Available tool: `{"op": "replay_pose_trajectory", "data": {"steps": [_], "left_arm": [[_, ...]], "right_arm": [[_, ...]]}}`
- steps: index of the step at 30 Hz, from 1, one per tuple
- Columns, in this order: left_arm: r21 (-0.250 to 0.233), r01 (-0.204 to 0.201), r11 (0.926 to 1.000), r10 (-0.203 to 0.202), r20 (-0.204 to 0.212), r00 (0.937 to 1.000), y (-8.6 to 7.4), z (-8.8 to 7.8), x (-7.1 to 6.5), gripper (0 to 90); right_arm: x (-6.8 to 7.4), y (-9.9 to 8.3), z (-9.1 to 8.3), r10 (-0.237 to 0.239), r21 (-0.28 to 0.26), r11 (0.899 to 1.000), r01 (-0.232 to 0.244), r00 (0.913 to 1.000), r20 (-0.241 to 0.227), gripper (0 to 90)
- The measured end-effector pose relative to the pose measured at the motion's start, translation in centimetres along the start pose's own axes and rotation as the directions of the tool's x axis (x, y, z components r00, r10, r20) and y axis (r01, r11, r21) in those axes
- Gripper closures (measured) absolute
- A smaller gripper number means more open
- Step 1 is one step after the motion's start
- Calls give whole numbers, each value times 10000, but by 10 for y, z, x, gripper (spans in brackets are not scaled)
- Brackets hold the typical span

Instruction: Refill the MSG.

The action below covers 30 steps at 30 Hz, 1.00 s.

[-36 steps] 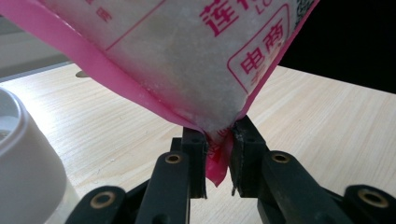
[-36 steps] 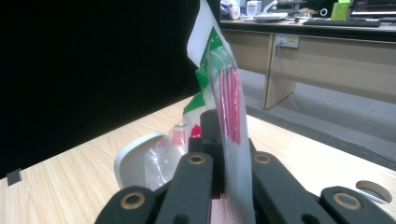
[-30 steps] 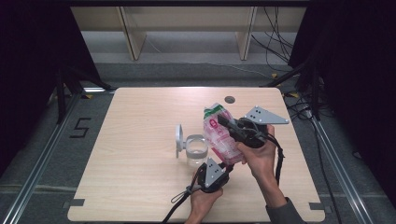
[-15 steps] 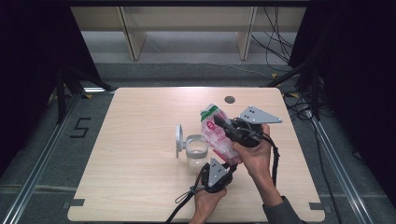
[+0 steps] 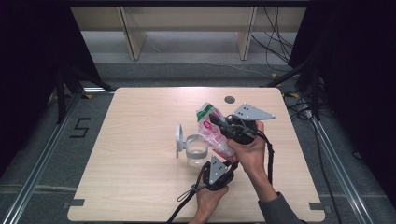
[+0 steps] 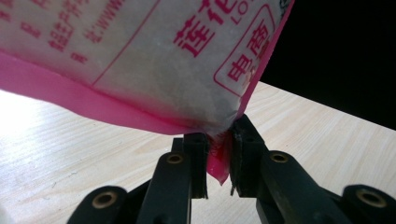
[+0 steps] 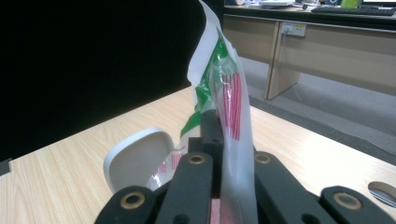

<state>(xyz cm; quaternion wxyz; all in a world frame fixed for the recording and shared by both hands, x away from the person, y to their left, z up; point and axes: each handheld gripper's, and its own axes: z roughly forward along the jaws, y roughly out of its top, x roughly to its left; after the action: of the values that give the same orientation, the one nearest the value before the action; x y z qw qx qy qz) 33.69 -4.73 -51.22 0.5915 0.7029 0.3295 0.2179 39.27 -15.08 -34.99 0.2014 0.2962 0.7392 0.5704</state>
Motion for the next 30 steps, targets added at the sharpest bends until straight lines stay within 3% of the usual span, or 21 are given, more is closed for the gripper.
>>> {"op": "replay_pose_trajectory", "data": {"steps": [2,11,16,28,30], "left_arm": [[-94,58,9999,-58,44,10000,0,1,0,784],[-171,252,9995,-251,104,9996,0,3,3,784],[-235,303,9993,-302,40,9995,-1,4,4,786],[-288,295,9991,-298,-89,9995,-2,2,8,786],[-329,320,9989,-324,-116,9994,-2,2,9,787]], "right_arm": [[1,0,2,193,-38,9998,-193,9998,49,900],[2,0,9,233,216,9995,-232,9997,-27,900],[4,0,15,-110,243,9996,113,9999,-121,900],[10,0,22,75,353,9994,-70,9999,-156,900],[11,0,25,48,232,9997,-40,9995,-325,900]]}}
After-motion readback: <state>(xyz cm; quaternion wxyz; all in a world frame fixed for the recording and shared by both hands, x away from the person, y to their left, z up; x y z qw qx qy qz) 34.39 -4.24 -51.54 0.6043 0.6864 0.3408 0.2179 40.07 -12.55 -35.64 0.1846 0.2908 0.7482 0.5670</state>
